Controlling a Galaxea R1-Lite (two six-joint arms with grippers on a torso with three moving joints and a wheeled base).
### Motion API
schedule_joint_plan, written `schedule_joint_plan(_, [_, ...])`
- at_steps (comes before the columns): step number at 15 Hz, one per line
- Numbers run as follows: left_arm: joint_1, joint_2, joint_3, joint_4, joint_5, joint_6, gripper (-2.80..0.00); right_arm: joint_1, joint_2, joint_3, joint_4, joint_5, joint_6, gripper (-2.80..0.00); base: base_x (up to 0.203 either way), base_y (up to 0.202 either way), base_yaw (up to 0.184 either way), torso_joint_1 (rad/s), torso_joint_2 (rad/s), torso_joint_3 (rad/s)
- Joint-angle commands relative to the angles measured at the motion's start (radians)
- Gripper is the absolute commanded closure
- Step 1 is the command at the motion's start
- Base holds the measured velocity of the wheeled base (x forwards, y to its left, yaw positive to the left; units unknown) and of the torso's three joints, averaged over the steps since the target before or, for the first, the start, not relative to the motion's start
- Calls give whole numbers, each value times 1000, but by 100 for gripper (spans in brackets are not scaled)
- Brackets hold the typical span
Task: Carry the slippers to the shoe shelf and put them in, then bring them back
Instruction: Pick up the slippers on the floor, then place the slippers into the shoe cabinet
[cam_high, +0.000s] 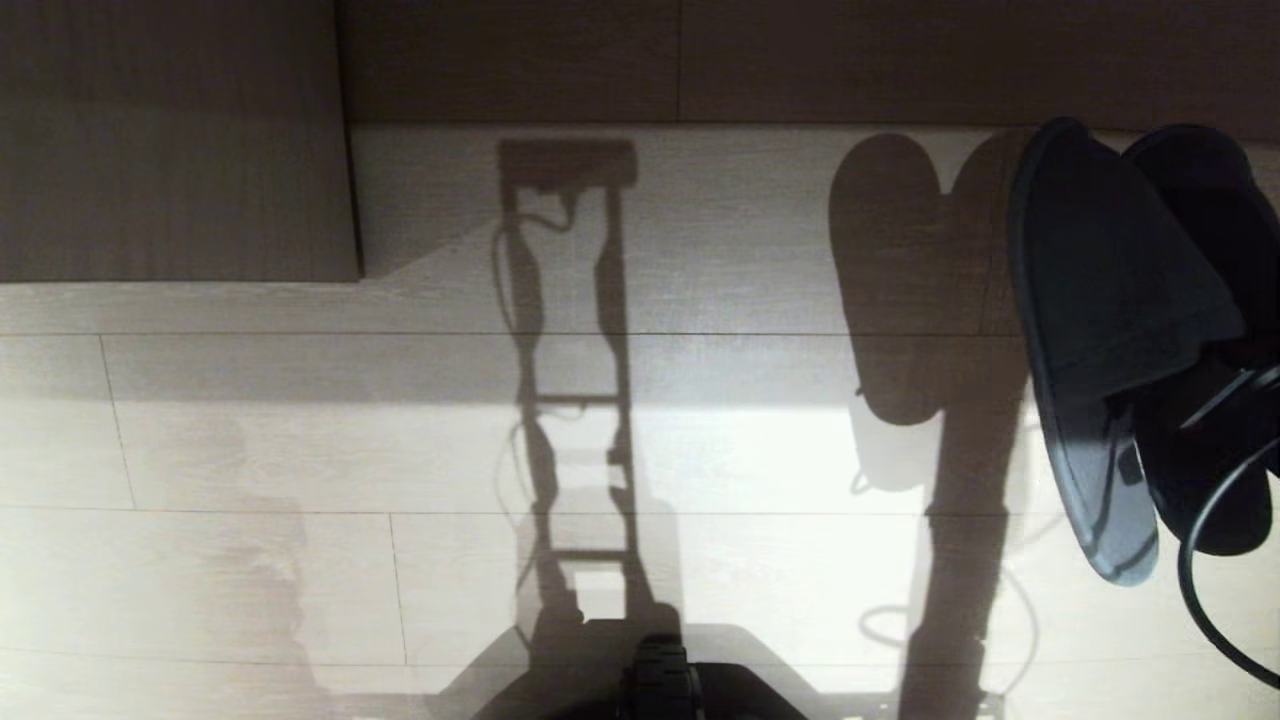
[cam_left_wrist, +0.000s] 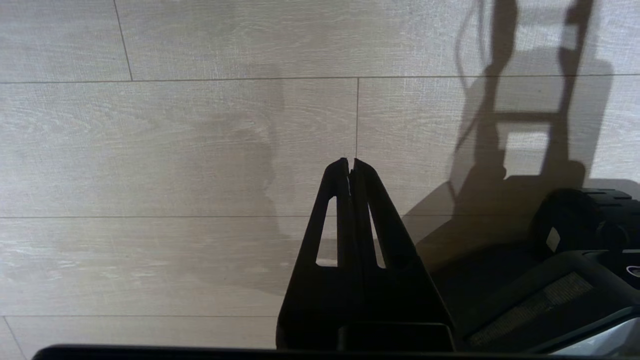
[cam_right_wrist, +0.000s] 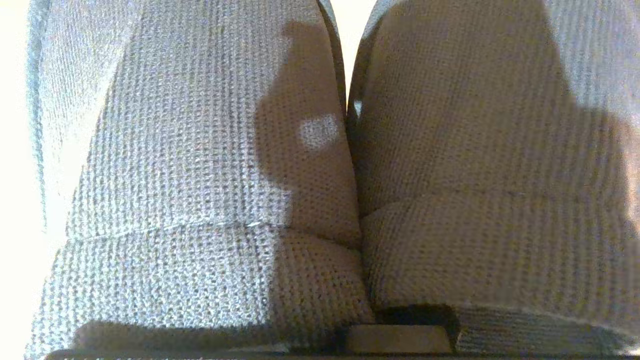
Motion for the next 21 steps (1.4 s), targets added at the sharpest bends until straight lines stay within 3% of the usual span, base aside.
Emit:
schedule_joint_plan(1, [0,0,0,0,0,0,0,2,-92,18,20,1,0,0,0,0,0,0,0,0])
schedule_joint_plan(3, [1,0,0,0,0,0,0,2,-158,25,91,0,-1,0,0,0,0,0,0,0])
schedule_joint_plan(7, [0,0,0,0,0,0,0,1,-474,27,374,1,-18,0,0,0,0,0,0,0])
schedule_joint_plan(17, [0,-2,0,0,0,-2,0,2,-941,42,862,3,-68,0,0,0,0,0,0,0])
schedule_joint_plan(21, [1,-2,0,0,0,-3,0,-2,-1073,152,964,3,-79,0,0,0,0,0,0,0])
